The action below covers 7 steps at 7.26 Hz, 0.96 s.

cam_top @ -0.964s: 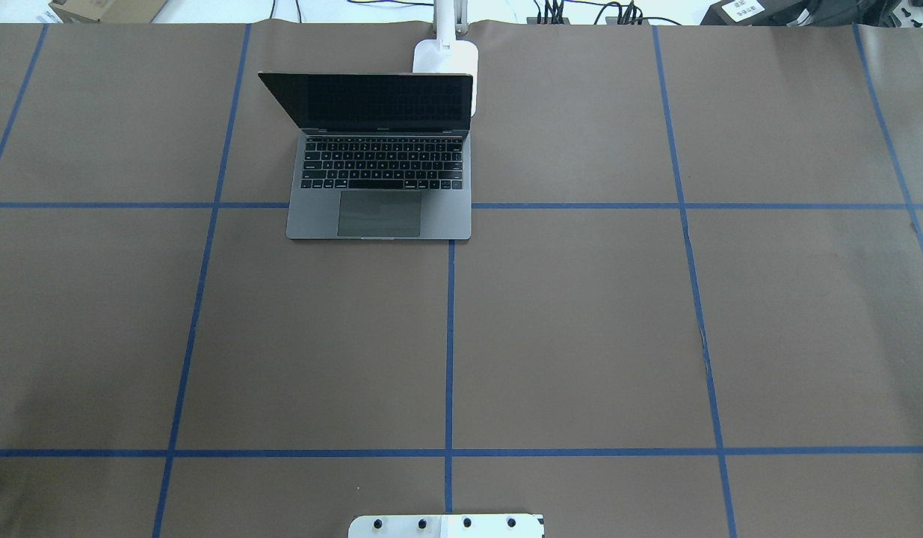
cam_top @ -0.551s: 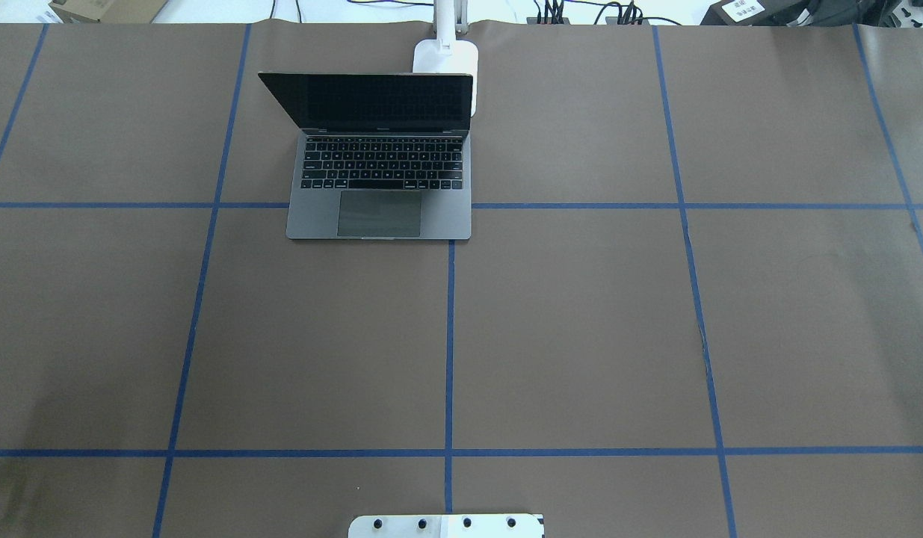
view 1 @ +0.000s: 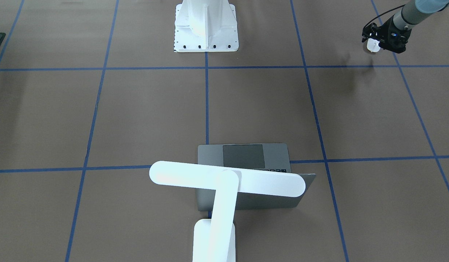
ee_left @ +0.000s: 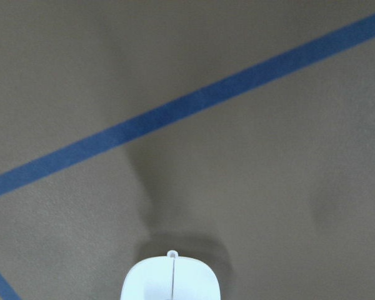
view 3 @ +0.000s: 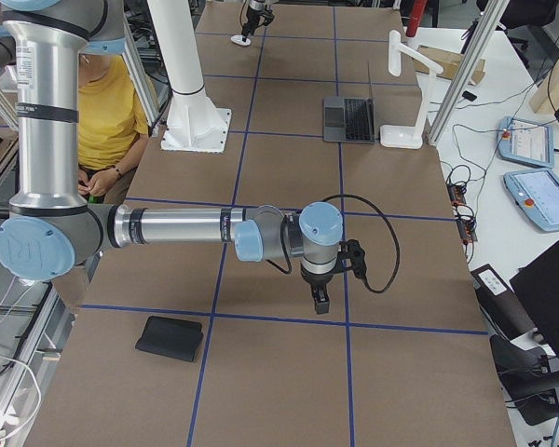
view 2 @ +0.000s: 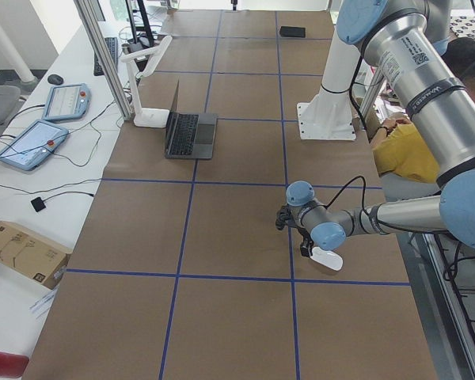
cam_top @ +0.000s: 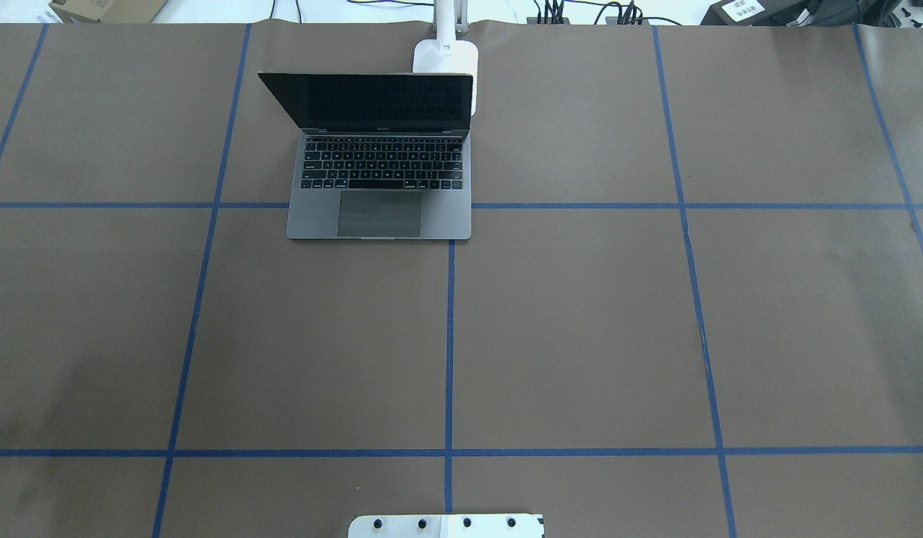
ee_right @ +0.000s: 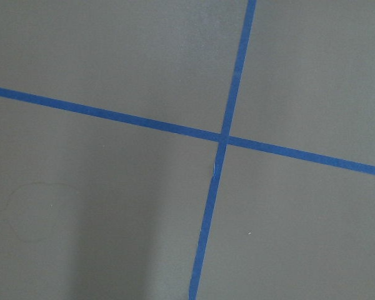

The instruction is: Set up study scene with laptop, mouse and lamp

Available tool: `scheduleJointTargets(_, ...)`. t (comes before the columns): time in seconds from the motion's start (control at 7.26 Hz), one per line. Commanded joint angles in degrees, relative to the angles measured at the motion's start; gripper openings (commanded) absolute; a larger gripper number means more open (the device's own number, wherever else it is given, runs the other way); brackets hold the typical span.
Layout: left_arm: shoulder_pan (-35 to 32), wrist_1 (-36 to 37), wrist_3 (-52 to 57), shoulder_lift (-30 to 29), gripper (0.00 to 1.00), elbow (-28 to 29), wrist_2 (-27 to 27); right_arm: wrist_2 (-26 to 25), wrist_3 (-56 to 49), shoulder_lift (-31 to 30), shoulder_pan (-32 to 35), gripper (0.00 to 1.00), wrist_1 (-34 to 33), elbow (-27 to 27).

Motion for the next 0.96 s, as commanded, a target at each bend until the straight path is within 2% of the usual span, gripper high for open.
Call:
scheduleJointTargets(0.0,-5.1,0.5,3.4,-0.3,0.99,-0.3,-1.5,1.2,-0.5,-4.5,0.0,1.00,4.1,1.1)
scheduleJointTargets(0.14,-9.2,1.6,7.6,-1.0,0.99,-0.2,-3.6,2.7,0.1,-10.0,-0.1,1.00,7.9,0.8)
scheduleJointTargets(0.55,-22.1,15.4,21.9,-8.4,0.99,-0.3,-6.8,3.3,-0.7,-20.0,-0.1,1.00,12.9,1.1)
scheduleJointTargets(0.69,-25.9,19.9,27.1,-10.3,0.99,-0.2,-7.6,4.9,0.6,-22.6,0.0,0.98,13.8,0.9)
scheduleJointTargets(0.83,-29.8,24.4,31.9,-12.5,0.99,-0.2,-7.7,6.4,7.4,-23.0,0.1,0.96,13.8,1.2)
